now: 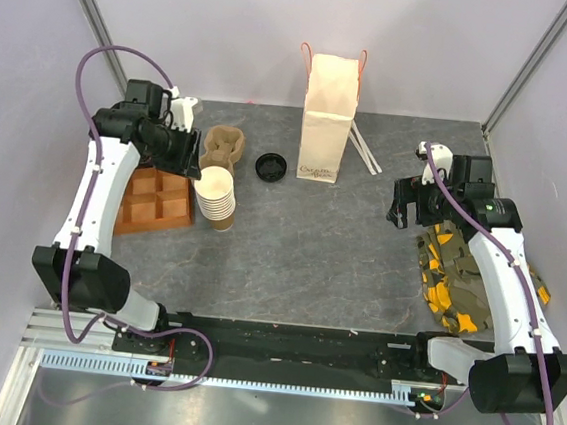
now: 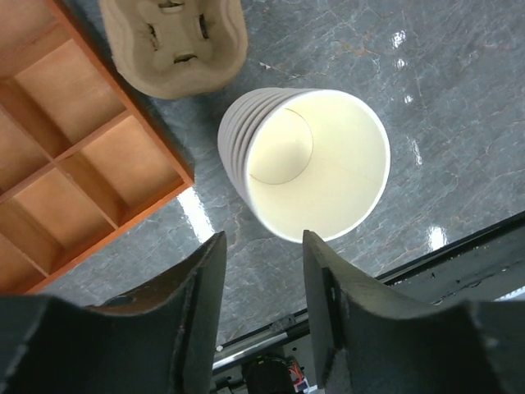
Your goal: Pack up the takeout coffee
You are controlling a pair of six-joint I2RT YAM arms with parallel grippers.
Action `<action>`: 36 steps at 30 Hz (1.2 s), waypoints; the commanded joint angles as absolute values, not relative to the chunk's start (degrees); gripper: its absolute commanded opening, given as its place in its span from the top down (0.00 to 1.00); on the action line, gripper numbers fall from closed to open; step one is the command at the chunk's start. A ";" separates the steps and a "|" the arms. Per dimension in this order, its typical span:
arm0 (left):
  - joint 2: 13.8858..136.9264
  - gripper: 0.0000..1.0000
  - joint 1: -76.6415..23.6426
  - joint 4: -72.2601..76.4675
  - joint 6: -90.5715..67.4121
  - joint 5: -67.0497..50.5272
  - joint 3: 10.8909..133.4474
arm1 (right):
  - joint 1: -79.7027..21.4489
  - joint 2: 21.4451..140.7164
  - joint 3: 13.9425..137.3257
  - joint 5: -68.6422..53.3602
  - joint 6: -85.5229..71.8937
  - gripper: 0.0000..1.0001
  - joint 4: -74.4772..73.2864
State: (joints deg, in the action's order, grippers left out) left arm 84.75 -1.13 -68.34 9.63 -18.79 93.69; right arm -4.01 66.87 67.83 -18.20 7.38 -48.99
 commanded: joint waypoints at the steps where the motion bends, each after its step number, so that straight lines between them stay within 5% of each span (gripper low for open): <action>1: 85.96 0.53 -3.07 -65.31 7.56 -16.62 93.69 | -4.04 66.62 69.08 -18.90 8.09 0.02 -48.69; 36: 88.68 0.85 -5.01 -65.21 6.15 -12.83 93.95 | -3.96 65.83 67.41 -19.42 7.73 0.02 -46.93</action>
